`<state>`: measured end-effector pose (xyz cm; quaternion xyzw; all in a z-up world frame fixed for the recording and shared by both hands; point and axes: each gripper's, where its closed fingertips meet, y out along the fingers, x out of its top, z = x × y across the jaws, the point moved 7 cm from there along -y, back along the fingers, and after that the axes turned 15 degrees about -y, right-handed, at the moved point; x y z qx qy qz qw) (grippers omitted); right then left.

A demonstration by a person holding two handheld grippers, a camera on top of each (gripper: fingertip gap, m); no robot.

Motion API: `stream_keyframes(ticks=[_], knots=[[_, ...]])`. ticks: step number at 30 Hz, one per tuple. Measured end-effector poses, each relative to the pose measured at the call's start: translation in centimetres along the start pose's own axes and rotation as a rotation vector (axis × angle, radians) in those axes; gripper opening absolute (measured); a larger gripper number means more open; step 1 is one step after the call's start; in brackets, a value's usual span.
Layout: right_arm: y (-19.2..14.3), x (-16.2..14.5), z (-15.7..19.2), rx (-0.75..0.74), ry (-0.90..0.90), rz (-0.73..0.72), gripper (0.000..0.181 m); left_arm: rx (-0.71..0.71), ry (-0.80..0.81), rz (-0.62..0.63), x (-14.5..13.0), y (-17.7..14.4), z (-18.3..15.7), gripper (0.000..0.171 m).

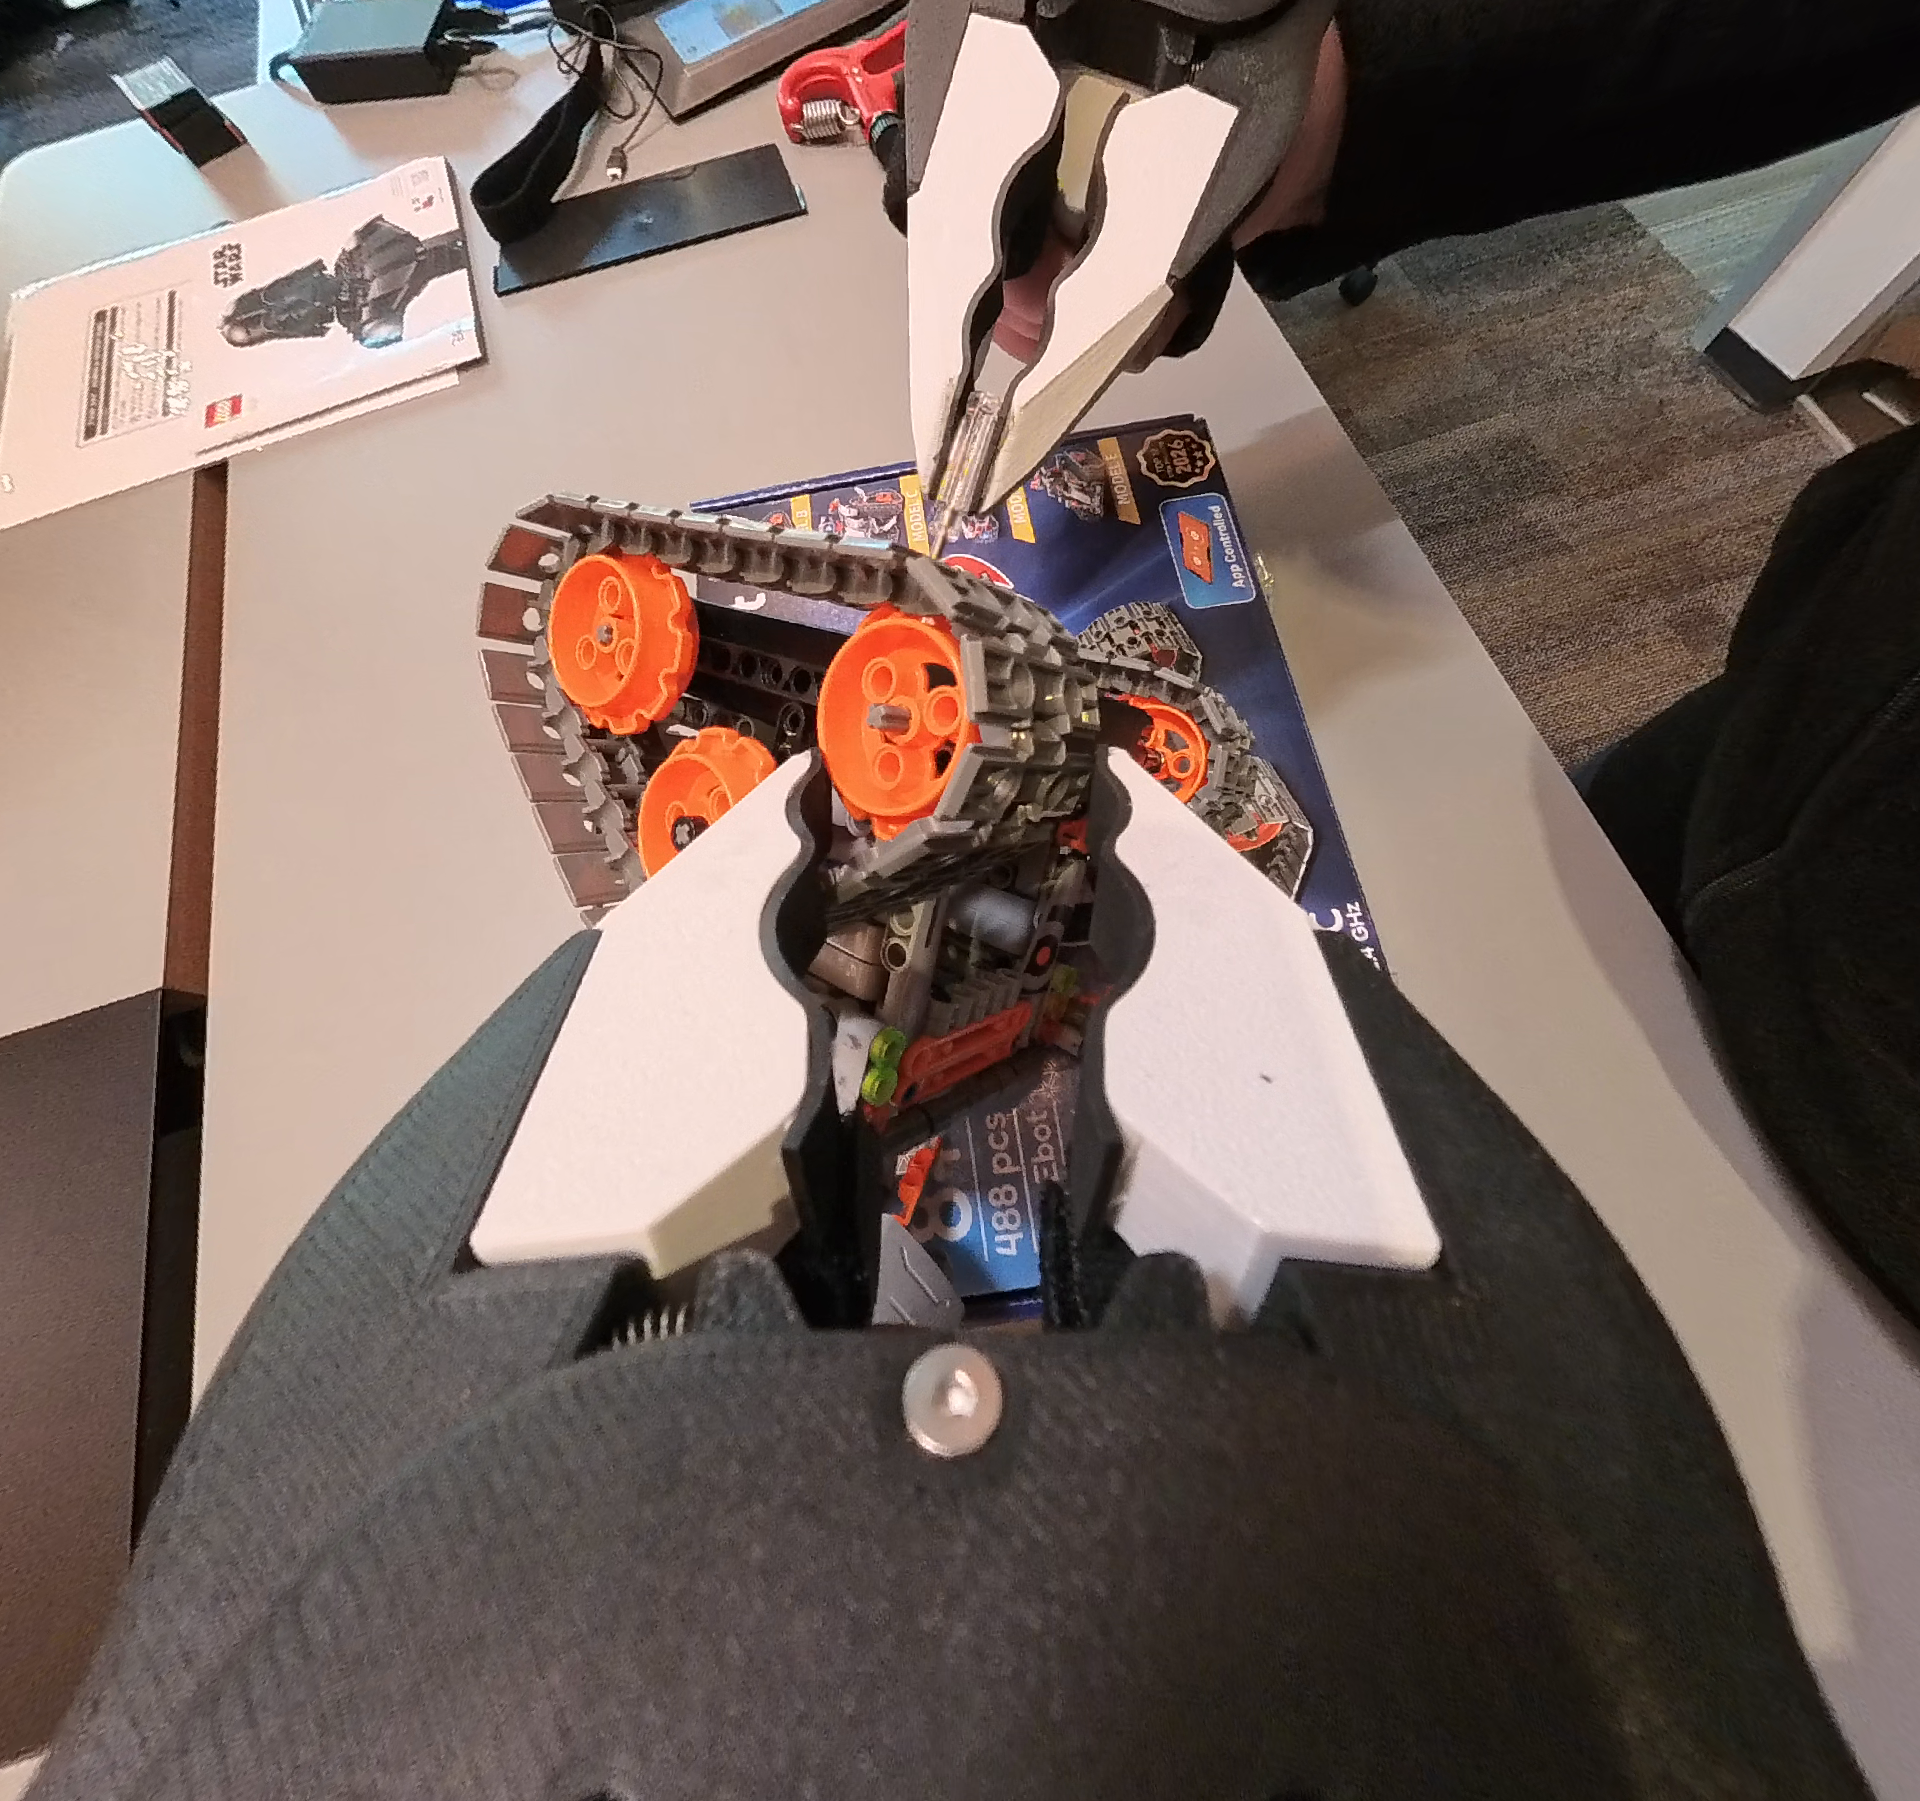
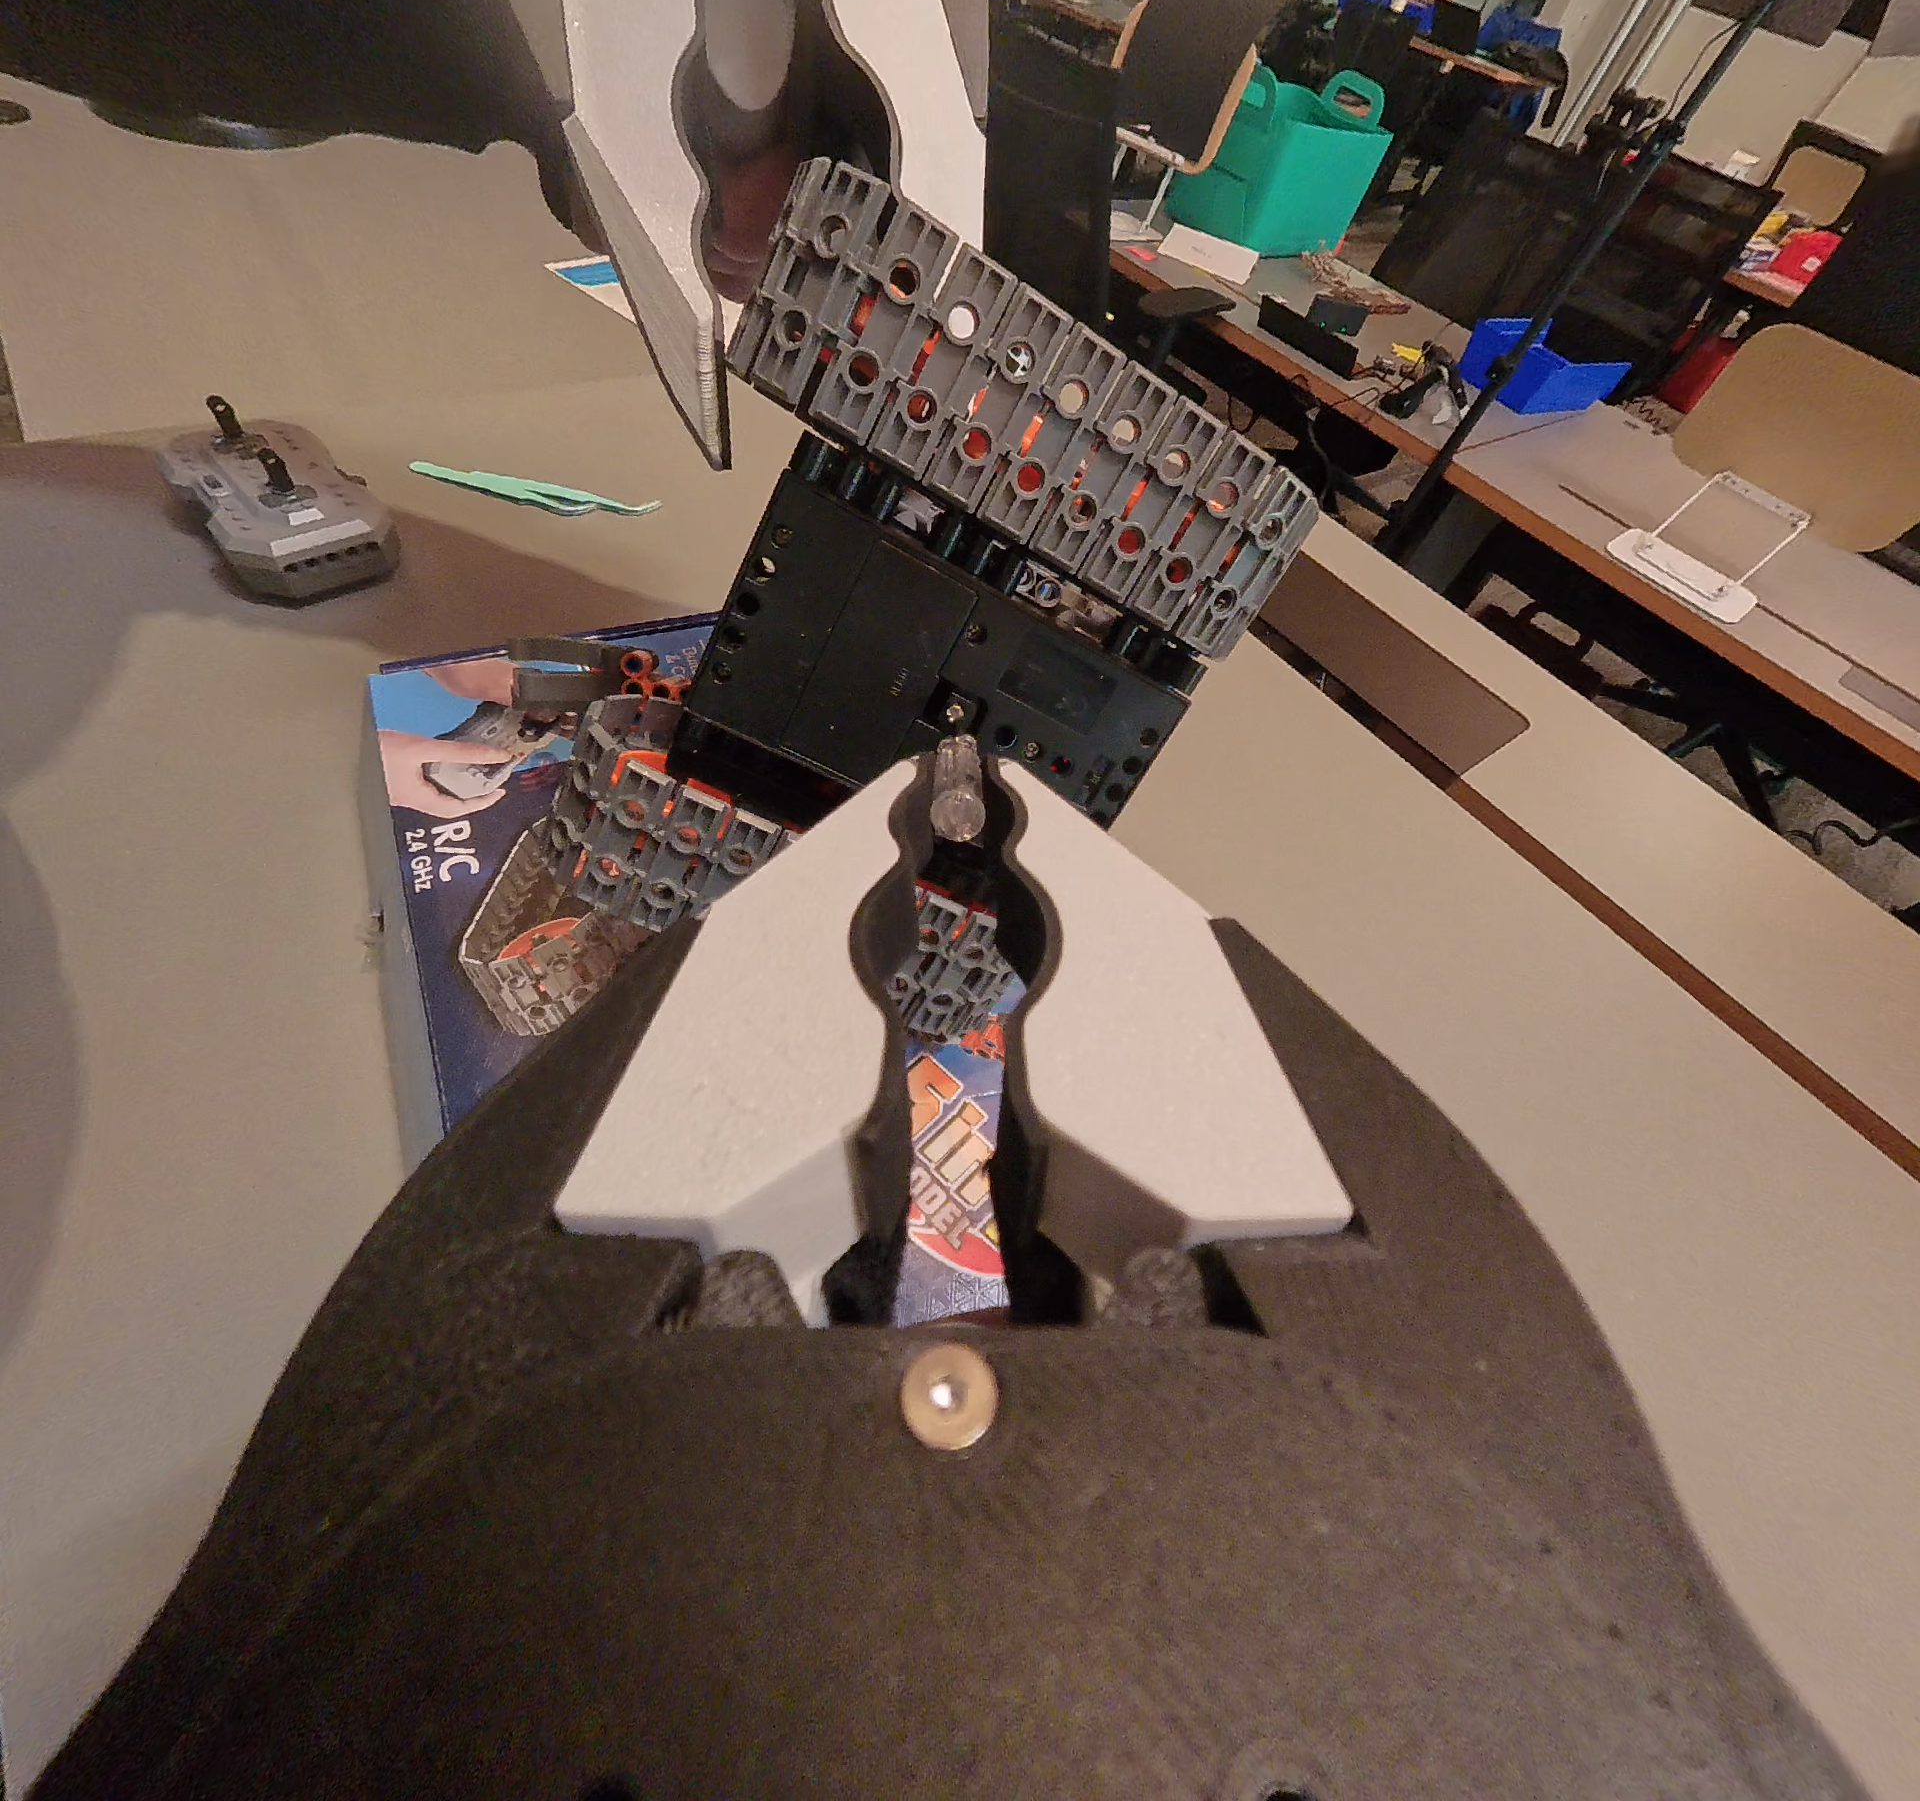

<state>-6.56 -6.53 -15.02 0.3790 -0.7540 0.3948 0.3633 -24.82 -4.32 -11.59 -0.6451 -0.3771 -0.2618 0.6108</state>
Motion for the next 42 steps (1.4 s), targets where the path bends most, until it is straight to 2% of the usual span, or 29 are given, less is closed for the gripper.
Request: stream_keyframes(ticks=[13,15,21,26,31,33,36,38,40,42], knots=[[0.2,0.4,-0.4,0.051,-0.127,0.028,0.005,-0.007,-0.002,-0.003,0.0,-0.1,0.0,0.047],[0.3,0.4,-0.6,0.063,-0.093,0.034,0.005,-0.01,-0.004,-0.003,-0.1,-0.1,0.0,0.047],[0.4,0.7,-0.8,0.07,0.172,0.07,0.005,-0.013,0.0,-0.007,-0.1,-0.1,-0.1,0.047],[0.5,0.9,-0.6,0.015,0.434,0.099,0.005,-0.011,0.009,-0.007,-0.1,-0.1,-0.1,0.047],[0.7,-0.4,0.2,-0.053,0.989,-0.037,0.005,-0.002,0.028,0.002,-0.1,-0.1,-0.1,0.05],[0.8,-0.6,0.3,-0.076,1.113,-0.079,0.005,0.001,0.03,-0.001,0.0,-0.1,-0.1,0.049],[0.9,-0.9,0.4,-0.074,1.205,-0.126,0.005,0.001,0.032,0.0,-0.1,-0.2,0.0,0.049],[0.5,-1.1,0.5,-0.074,1.189,-0.13,0.005,0.004,0.035,0.0,-0.1,-0.1,-0.1,0.049],[0.0,-0.7,0.5,-0.081,1.088,-0.111,0.005,0.006,0.031,-0.003,-0.1,-0.1,-0.1,0.049],[-0.4,0.1,0.3,-0.099,0.879,-0.104,0.005,0.012,0.031,-0.007,-0.2,-0.2,-0.1,0.049]])
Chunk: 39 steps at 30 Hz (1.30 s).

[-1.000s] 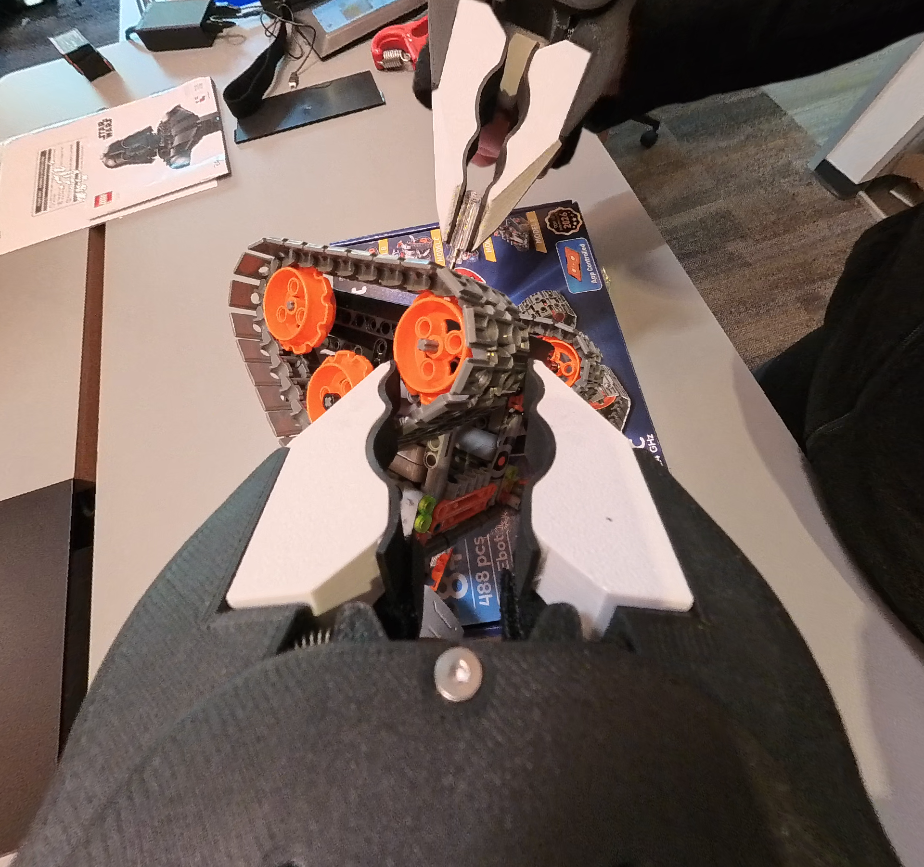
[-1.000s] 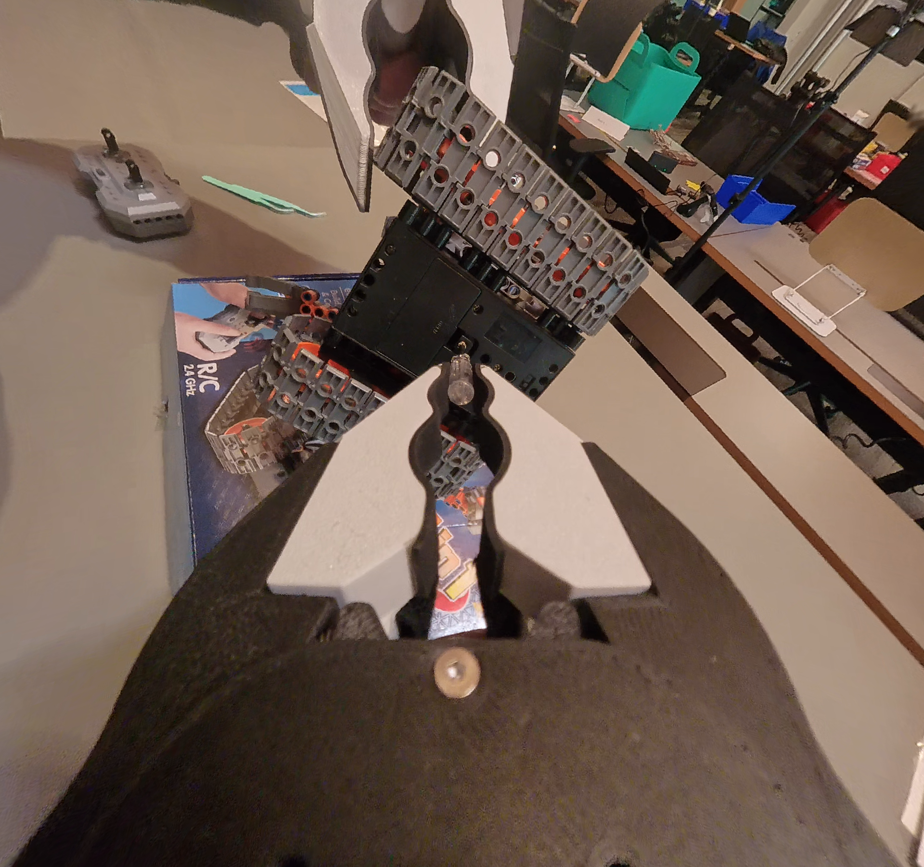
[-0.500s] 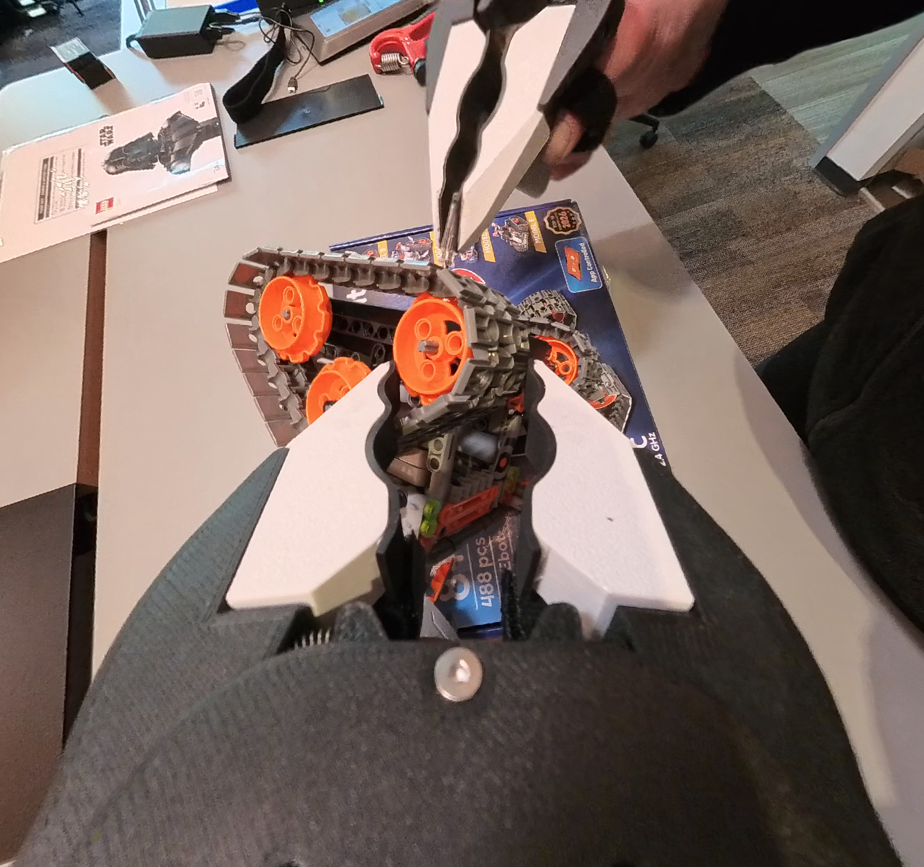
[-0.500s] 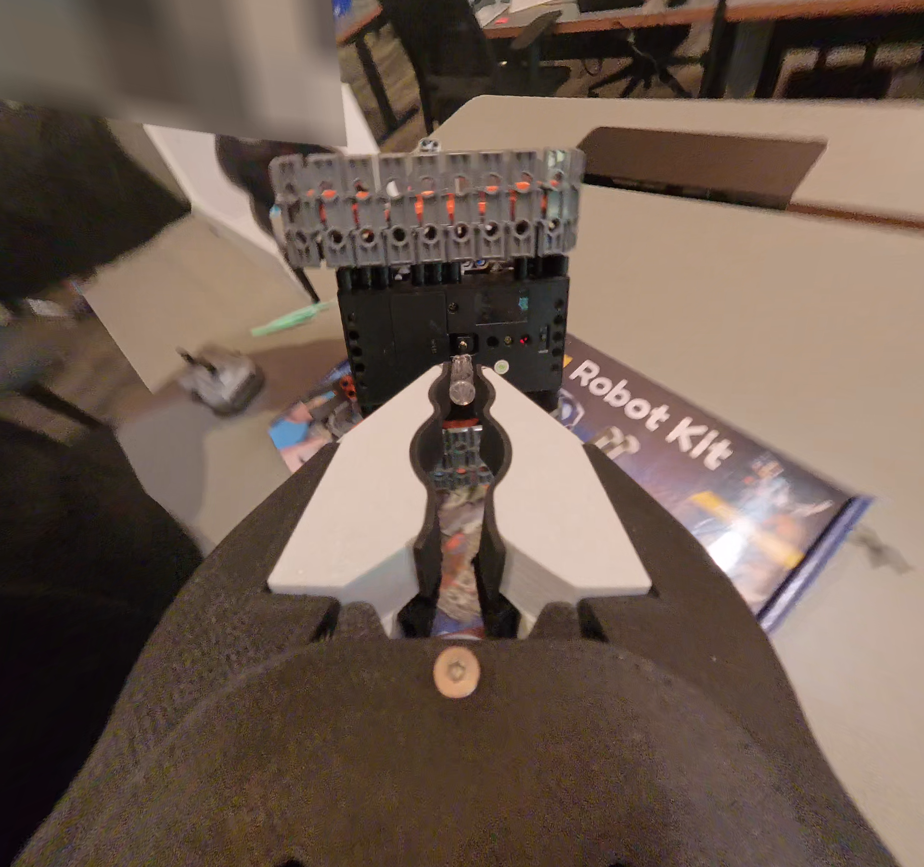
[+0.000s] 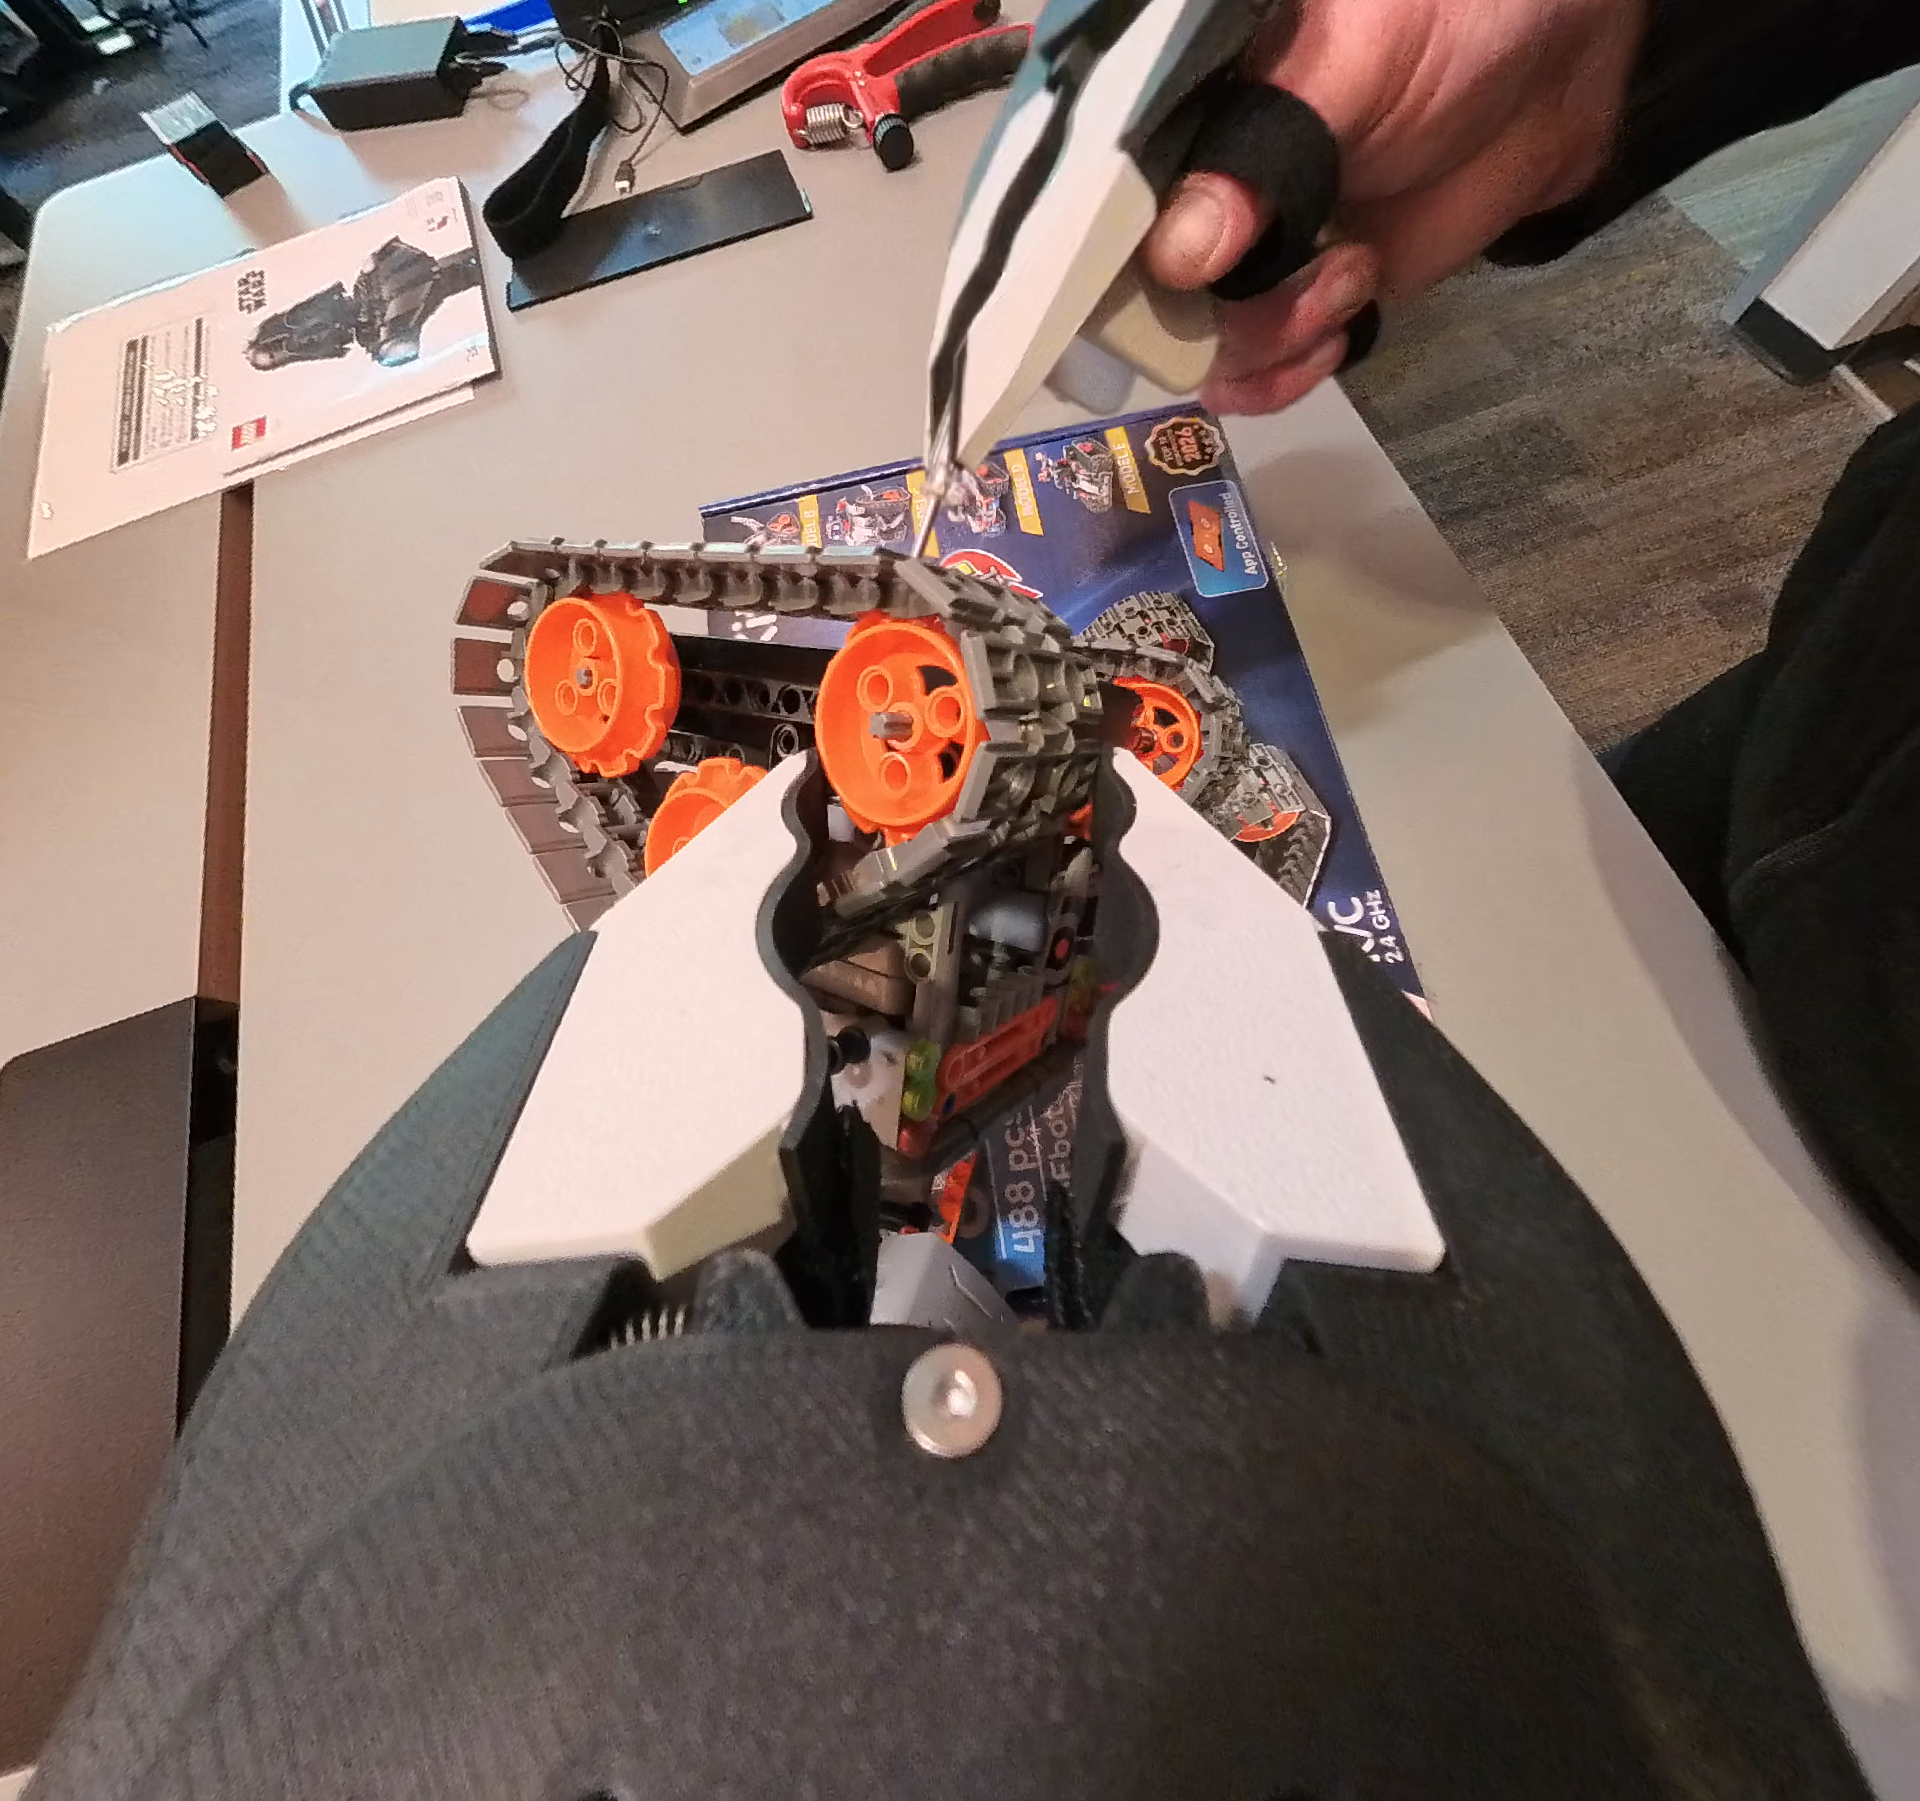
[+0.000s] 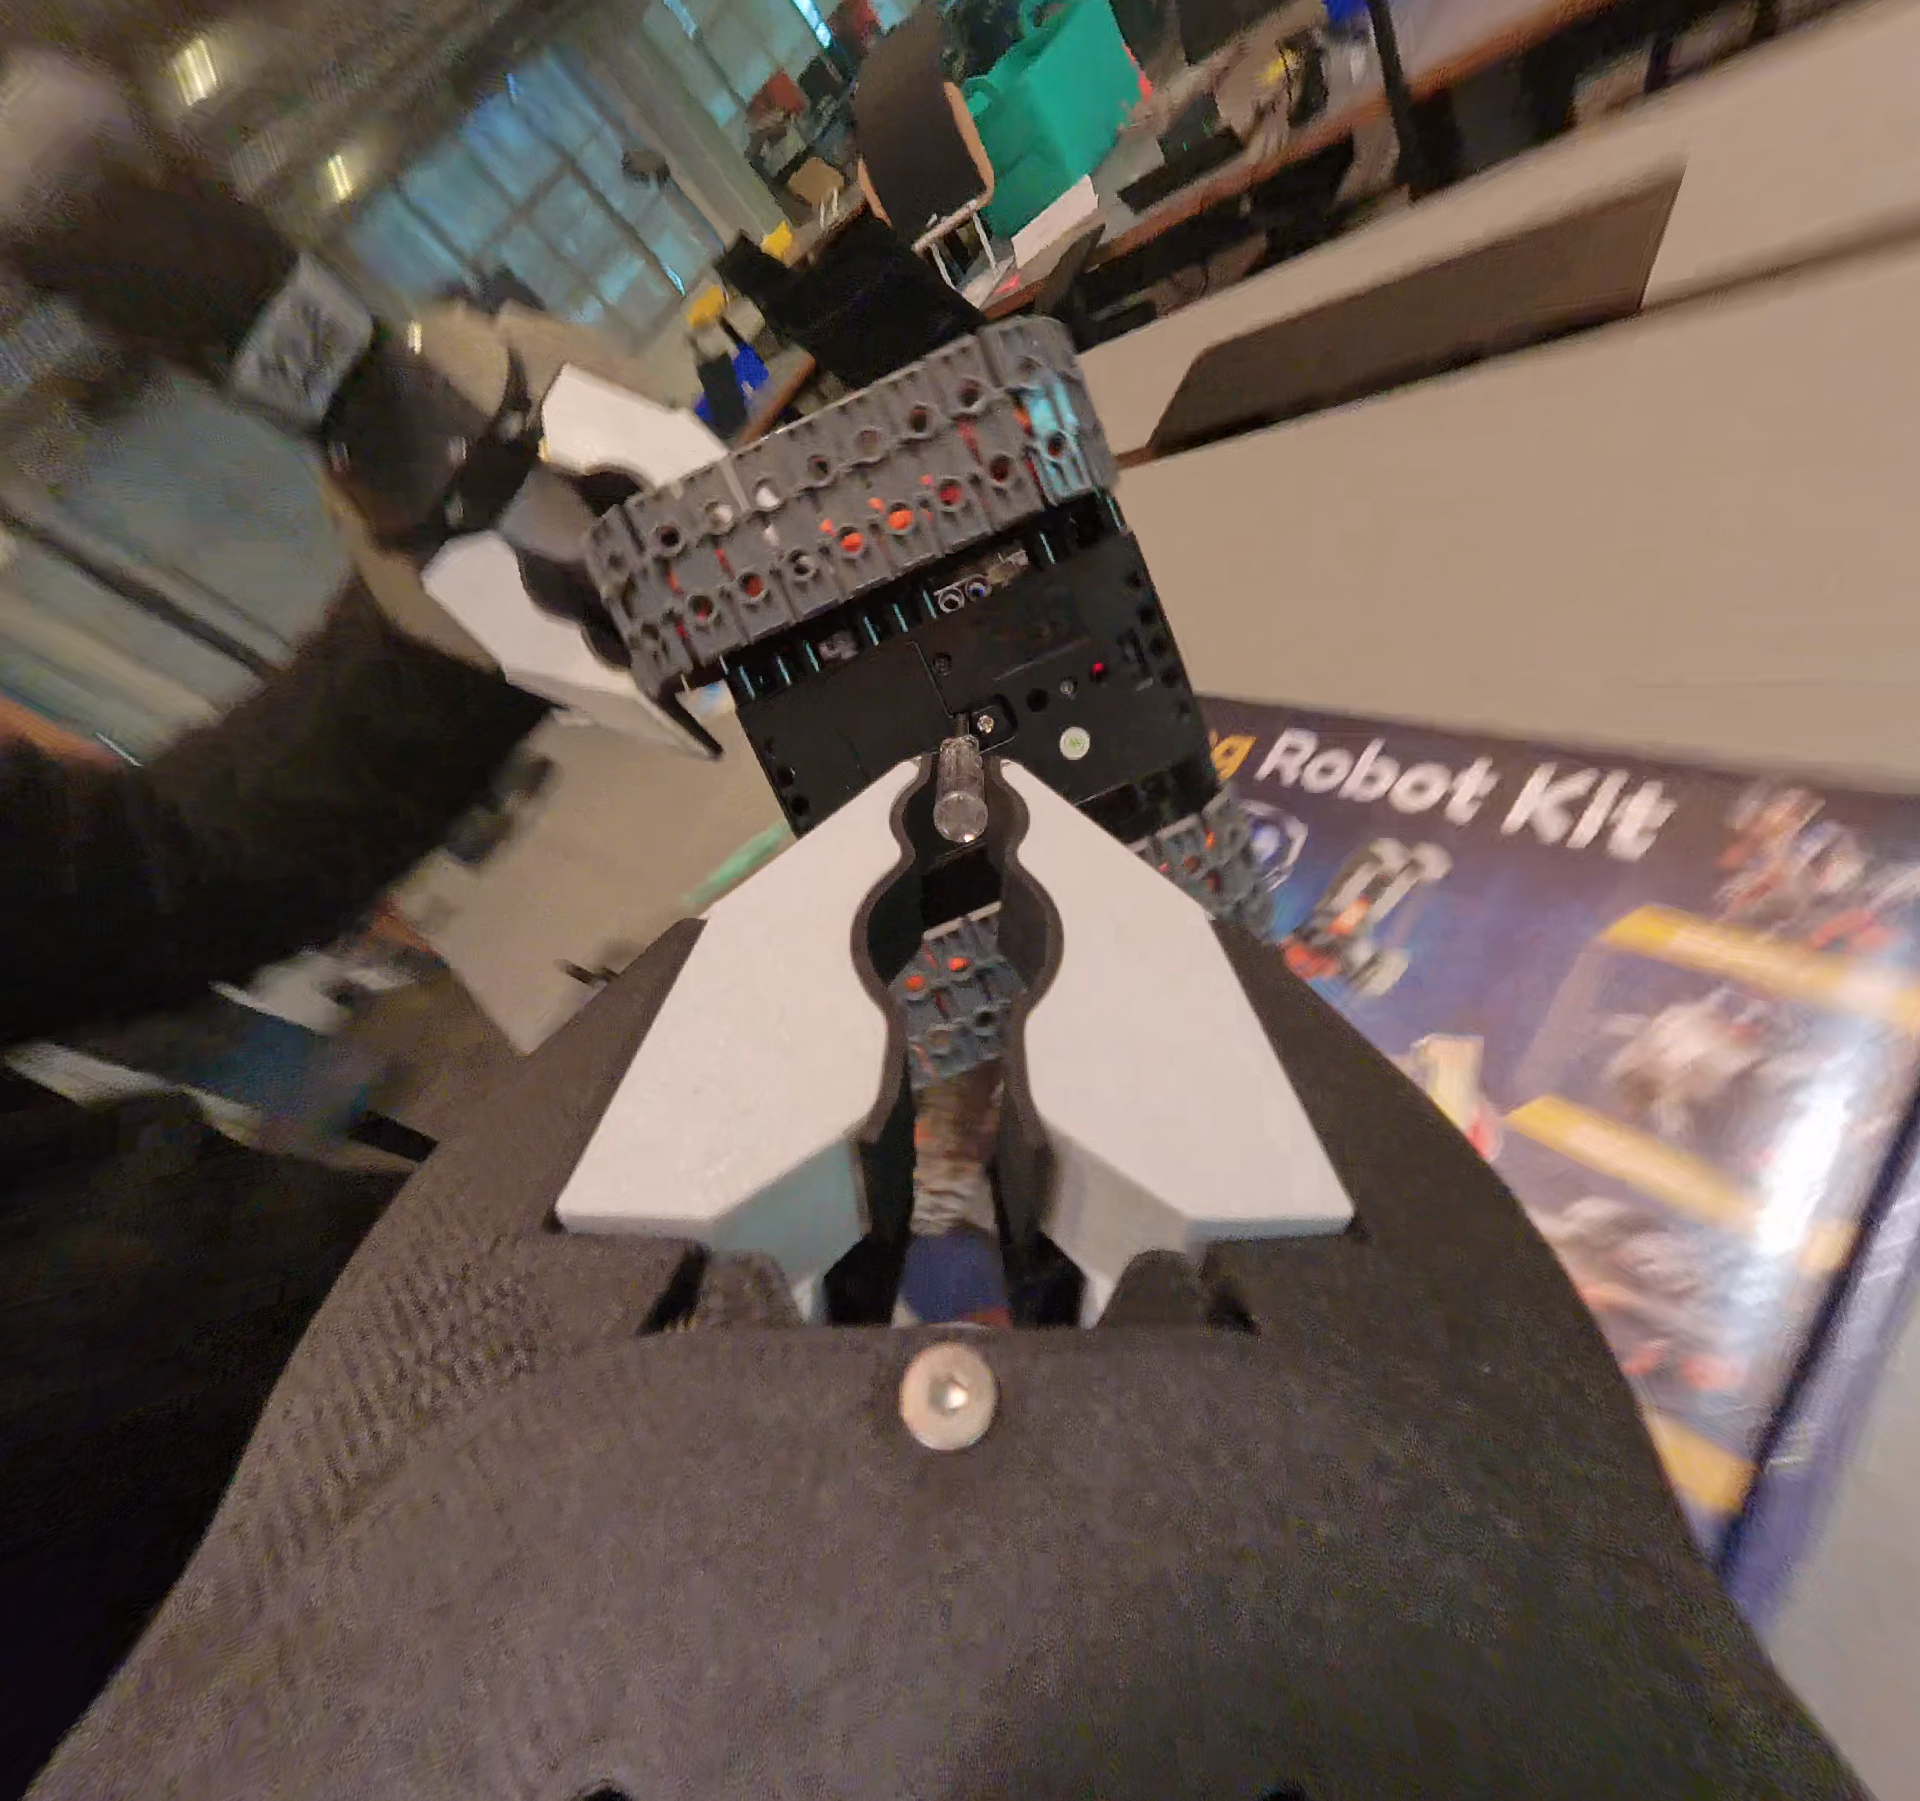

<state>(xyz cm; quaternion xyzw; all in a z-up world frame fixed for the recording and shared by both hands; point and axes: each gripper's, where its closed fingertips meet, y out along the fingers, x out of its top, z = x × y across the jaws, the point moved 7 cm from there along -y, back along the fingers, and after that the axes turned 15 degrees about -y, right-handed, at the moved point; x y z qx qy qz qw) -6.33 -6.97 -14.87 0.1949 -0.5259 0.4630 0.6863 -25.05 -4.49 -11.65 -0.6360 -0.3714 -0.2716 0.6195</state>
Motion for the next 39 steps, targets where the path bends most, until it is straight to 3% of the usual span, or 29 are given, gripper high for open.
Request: stream_keyframes(ticks=[4,9,30,39], knots=[[-0.2,0.9,0.6,0.042,-0.433,0.021,0.005,0.002,0.001,0.0,0.0,0.0,0.0,0.049],[0.2,1.1,-0.6,0.118,-0.675,0.077,0.005,0.004,-0.002,0.005,0.1,0.1,0.0,0.049],[1.2,0.7,-1.5,0.207,-0.796,0.105,0.005,0.011,-0.01,0.009,0.1,0.2,0.0,0.049],[1.6,1.8,-1.0,0.304,-1.244,0.207,0.006,0.006,-0.009,0.018,0.2,0.3,0.0,0.049]])
